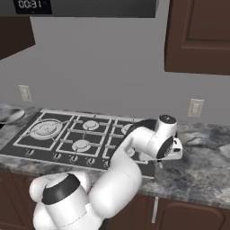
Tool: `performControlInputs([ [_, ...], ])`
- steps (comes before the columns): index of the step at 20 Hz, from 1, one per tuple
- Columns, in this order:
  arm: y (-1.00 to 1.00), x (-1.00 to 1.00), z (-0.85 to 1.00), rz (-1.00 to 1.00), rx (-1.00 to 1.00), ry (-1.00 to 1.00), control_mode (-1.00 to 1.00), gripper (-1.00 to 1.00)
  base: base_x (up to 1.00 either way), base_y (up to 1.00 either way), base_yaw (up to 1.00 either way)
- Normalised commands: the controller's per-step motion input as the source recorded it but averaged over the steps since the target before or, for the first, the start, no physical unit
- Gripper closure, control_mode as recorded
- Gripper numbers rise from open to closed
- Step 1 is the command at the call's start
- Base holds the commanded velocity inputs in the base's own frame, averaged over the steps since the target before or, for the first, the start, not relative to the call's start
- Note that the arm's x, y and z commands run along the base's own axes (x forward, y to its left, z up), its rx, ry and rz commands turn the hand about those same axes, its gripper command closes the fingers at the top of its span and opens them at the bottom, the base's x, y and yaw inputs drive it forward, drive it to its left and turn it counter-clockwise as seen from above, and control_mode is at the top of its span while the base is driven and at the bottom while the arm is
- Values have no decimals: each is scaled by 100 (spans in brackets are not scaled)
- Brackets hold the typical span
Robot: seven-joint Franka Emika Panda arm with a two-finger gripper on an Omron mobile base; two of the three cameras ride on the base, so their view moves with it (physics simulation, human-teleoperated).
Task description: Place both pans onto different burners. Then place the squash and the shrimp on different pans.
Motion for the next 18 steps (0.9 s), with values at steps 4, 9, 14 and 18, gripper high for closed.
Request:
performControlInputs([
  [4,44,18,-11,22,-6,3,-100,100,0,0,0],
  [9,22,21,-21,17,-4,7,-100,100,0,0,0],
  [14,0,19,-22,7,-7,1,-100,100,0,0,0],
  [18,4,19,-24,6,-3,2,-100,100,0,0,0],
])
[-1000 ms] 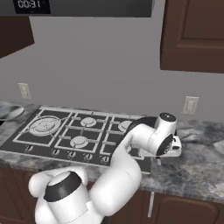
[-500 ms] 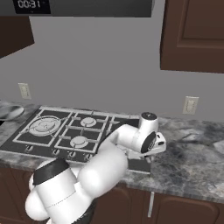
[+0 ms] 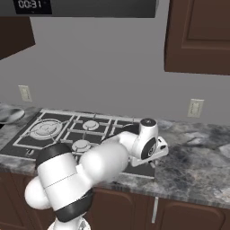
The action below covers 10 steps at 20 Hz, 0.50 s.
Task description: Place both pans onto different burners. Then place the squash and the shrimp on different pans.
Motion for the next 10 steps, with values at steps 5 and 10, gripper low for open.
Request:
performControlInputs([
  [5,11,-2,-12,9,0,6,-100,100,0,0,0],
  [10,21,-33,0,6,0,1,-100,100,0,0,0],
])
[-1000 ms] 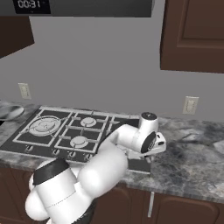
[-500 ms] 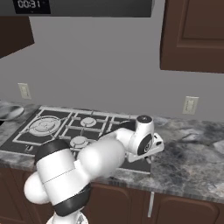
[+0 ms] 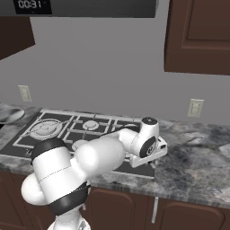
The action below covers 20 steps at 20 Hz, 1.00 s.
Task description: Place both pans onto different burners. Then place the squash and the shrimp on different pans.
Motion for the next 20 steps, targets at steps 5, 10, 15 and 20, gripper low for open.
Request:
performControlInputs([
  [5,17,-34,0,6,0,0,-100,100,0,0,0],
  [10,0,-8,0,1,0,0,-100,100,0,0,0],
  [15,0,2,0,0,0,0,-100,100,0,0,0],
  [20,0,6,0,0,0,0,-100,-100,0,0,0],
])
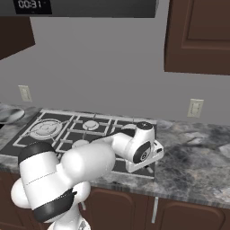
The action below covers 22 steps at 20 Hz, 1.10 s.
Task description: Place both pans onto different burners. Then place the squash and the shrimp on different pans.
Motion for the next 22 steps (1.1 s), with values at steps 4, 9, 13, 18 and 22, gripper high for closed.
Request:
performControlInputs([
  [4,-1,0,0,0,0,0,-100,-100,0,0,0],
  [9,0,0,0,0,0,0,-100,-100,0,0,0],
  [13,-2,3,12,-1,1,1,-100,-100,0,0,0],
  [18,5,-1,48,-10,0,0,-100,-100,0,0,0],
  [22,26,-12,54,-18,0,0,-100,-100,0,0,0],
])
